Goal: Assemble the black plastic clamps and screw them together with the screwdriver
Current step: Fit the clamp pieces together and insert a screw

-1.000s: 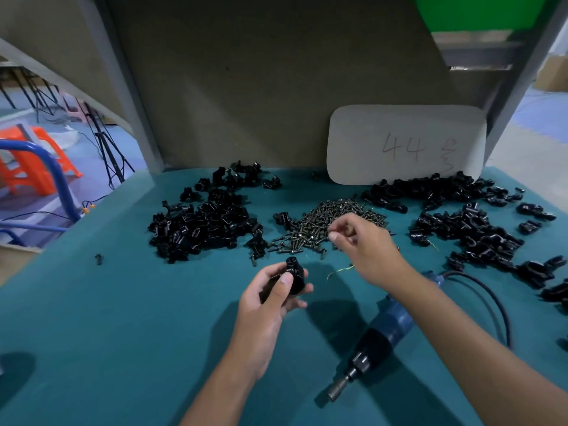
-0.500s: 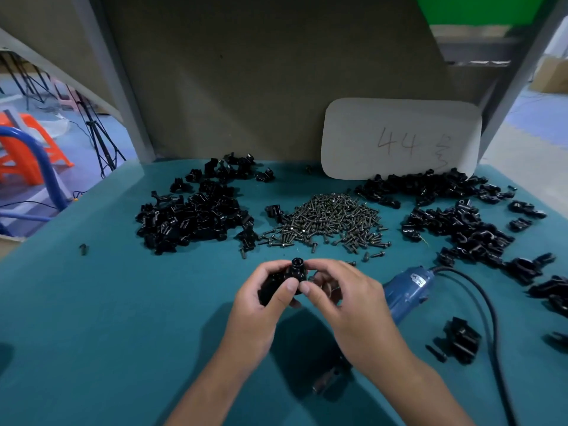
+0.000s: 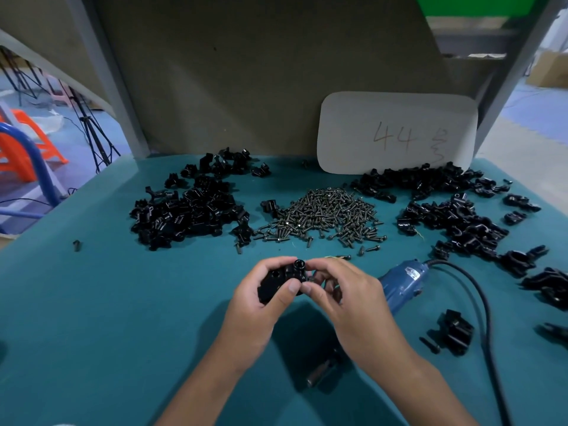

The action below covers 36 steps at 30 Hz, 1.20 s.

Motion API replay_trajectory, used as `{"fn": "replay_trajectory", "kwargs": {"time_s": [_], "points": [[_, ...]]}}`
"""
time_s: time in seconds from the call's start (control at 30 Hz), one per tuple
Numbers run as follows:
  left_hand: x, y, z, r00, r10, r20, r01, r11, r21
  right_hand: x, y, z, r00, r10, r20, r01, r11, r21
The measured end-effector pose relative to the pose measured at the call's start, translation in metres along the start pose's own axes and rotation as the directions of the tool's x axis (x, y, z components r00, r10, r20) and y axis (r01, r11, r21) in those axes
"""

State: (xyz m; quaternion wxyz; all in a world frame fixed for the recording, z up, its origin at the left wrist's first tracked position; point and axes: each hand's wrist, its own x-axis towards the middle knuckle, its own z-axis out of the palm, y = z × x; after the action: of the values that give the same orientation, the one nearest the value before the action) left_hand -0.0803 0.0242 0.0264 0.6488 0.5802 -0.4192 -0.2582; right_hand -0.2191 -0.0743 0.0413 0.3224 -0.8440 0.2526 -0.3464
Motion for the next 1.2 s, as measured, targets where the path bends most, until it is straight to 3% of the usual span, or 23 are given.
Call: {"fn": "replay_trajectory", "kwargs": {"time_s": [0.33, 0.57, 1.2], "points": [[0.0003, 0.0012, -0.0002, 1.0, -0.011, 0.029, 0.011, 1.0, -0.014, 0.0001, 0.0012, 0.0, 0.998, -0.038, -0.041, 0.038, 0.999, 0.017], [-0.0005, -0.0016, -0.0002, 0.998, -0.033, 0.057, 0.043, 0.983, -0.181, -0.0002, 0.0002, 0.0, 0.999, -0.034, -0.034, 0.034, 0.999, 0.027], [0.0007, -0.0043, -0.0004, 0.999, 0.006, 0.035, -0.002, 0.993, -0.12, -0.0018, -0.0033, -0.0009, 1.0, -0.006, -0.028, 0.006, 1.0, 0.028]]}}
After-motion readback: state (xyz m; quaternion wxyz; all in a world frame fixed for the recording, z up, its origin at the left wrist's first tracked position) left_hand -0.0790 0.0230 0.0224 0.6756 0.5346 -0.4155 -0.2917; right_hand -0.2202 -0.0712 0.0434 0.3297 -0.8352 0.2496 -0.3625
